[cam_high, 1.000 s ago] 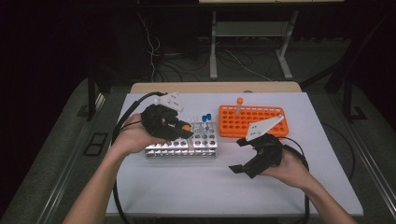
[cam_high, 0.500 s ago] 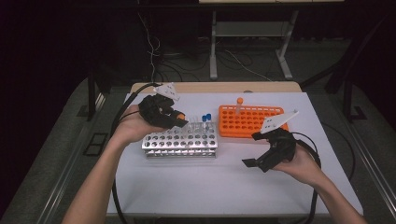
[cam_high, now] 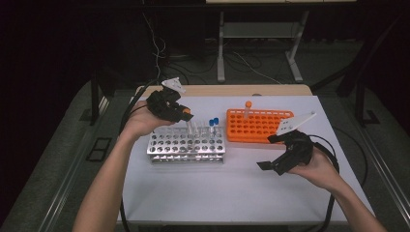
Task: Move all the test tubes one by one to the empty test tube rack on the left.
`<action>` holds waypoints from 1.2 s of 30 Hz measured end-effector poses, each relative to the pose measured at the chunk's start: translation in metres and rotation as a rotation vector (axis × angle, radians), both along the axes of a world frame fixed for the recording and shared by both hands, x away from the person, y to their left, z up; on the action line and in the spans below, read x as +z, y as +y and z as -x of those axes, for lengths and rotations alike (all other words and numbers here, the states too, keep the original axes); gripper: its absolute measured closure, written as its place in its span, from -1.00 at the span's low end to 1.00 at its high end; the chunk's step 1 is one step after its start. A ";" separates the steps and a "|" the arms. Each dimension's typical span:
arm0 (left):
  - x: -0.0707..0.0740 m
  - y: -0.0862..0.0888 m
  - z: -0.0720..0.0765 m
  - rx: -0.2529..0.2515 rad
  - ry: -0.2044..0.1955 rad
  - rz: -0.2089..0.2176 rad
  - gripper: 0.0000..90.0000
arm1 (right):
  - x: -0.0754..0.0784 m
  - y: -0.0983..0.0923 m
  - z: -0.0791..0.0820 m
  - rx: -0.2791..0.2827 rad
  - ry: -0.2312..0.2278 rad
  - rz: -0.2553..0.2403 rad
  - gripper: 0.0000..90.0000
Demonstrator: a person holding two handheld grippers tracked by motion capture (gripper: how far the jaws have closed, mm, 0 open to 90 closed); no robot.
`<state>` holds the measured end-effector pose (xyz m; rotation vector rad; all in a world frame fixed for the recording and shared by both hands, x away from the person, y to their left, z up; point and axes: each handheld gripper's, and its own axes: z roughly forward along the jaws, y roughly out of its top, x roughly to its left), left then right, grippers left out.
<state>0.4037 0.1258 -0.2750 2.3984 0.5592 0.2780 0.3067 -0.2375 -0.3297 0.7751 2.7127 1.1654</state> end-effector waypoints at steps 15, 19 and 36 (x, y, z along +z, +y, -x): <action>-0.018 -0.001 -0.017 0.028 0.016 -0.002 0.52 | -0.004 -0.006 -0.004 -0.015 0.004 -0.004 -0.99; -0.027 0.000 -0.019 0.033 0.032 -0.002 0.52 | -0.005 -0.009 -0.008 -0.028 0.005 -0.017 -0.99; -0.045 0.006 -0.020 0.060 0.098 0.040 0.34 | -0.009 -0.016 -0.040 -0.079 0.025 -0.037 -0.99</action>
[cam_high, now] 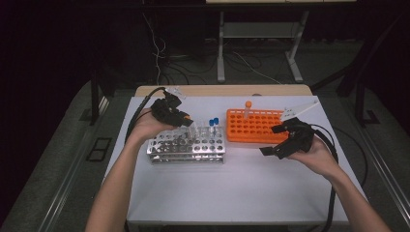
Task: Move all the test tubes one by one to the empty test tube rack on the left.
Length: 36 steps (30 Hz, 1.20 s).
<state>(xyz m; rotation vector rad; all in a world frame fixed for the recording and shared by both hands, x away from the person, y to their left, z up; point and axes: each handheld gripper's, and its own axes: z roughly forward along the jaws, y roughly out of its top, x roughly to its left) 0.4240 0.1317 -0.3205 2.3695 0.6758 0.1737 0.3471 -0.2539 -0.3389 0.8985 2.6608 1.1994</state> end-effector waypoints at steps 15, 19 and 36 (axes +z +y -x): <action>0.024 0.012 0.029 0.053 0.001 0.102 -0.43 | 0.002 0.001 -0.038 -0.052 0.008 0.002 -0.99; 0.026 0.015 0.040 0.060 -0.003 0.127 -0.65 | 0.003 0.002 -0.048 -0.063 0.002 0.008 -0.99; 0.018 0.027 0.094 0.095 -0.053 0.174 -1.00 | -0.009 0.013 -0.081 -0.114 -0.012 0.016 -0.99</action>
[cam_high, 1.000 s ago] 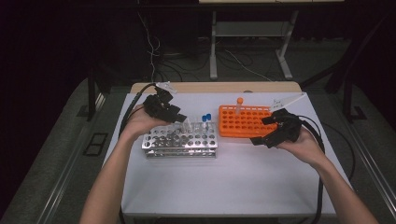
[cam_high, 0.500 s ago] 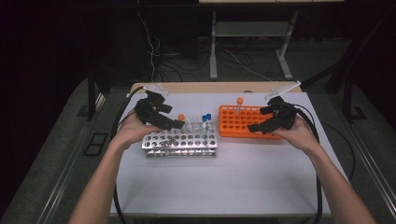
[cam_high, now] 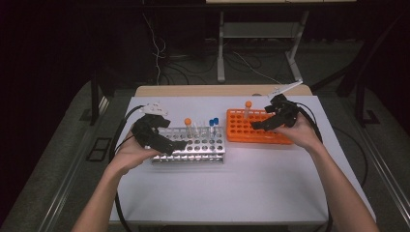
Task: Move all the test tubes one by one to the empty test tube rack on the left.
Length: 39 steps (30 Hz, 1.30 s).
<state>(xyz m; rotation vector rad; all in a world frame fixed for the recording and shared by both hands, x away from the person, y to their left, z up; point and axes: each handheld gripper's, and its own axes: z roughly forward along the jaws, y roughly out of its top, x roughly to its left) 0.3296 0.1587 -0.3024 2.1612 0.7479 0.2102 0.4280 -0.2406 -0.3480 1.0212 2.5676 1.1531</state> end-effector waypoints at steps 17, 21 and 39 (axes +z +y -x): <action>-0.012 -0.003 0.019 -0.034 0.000 0.001 -1.00 | -0.033 0.007 -0.031 -0.063 -0.046 0.000 -0.35; -0.013 -0.003 0.020 -0.039 0.001 -0.001 -1.00 | -0.040 0.012 -0.037 -0.079 -0.058 -0.007 -0.16; -0.019 -0.002 0.020 -0.045 0.010 -0.002 -1.00 | -0.057 0.027 -0.044 -0.120 -0.110 0.018 0.63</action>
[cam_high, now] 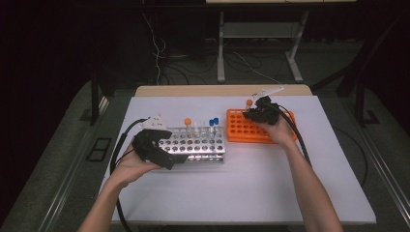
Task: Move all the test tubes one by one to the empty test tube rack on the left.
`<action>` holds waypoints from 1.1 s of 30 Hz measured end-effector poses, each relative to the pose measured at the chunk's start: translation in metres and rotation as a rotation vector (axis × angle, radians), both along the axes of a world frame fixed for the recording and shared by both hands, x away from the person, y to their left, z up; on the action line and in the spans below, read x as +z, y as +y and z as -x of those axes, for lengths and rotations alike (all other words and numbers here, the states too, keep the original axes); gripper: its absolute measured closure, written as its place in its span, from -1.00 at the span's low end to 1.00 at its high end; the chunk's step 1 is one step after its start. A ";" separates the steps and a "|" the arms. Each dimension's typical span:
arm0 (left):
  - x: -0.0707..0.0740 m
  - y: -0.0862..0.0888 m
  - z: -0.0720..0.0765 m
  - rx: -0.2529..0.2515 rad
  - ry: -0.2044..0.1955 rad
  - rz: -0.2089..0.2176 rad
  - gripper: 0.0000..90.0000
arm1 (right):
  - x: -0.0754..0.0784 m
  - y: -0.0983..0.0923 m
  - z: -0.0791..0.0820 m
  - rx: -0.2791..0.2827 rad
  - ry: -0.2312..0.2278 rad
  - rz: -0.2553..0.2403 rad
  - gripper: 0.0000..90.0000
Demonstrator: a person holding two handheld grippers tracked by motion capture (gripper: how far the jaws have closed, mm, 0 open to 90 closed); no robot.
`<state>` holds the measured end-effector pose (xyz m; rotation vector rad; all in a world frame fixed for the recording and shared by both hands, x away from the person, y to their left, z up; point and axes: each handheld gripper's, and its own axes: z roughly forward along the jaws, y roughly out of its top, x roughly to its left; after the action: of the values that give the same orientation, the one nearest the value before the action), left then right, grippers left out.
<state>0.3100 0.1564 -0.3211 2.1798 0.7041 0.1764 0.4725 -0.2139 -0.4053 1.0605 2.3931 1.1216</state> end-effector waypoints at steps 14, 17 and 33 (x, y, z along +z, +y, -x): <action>0.006 -0.005 -0.002 -0.012 -0.008 -0.004 -1.00 | 0.046 -0.004 0.015 0.024 -0.080 0.032 0.64; 0.008 -0.007 -0.002 -0.016 -0.010 -0.004 -1.00 | 0.059 -0.008 0.024 0.040 -0.076 0.023 0.64; 0.022 -0.022 -0.002 -0.053 -0.033 -0.020 -1.00 | 0.099 -0.015 0.075 0.186 -0.017 -0.018 0.64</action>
<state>0.3124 0.1346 -0.2986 2.2068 0.6281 0.1923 0.3979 -0.2290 -0.3066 0.8429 2.5143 1.2089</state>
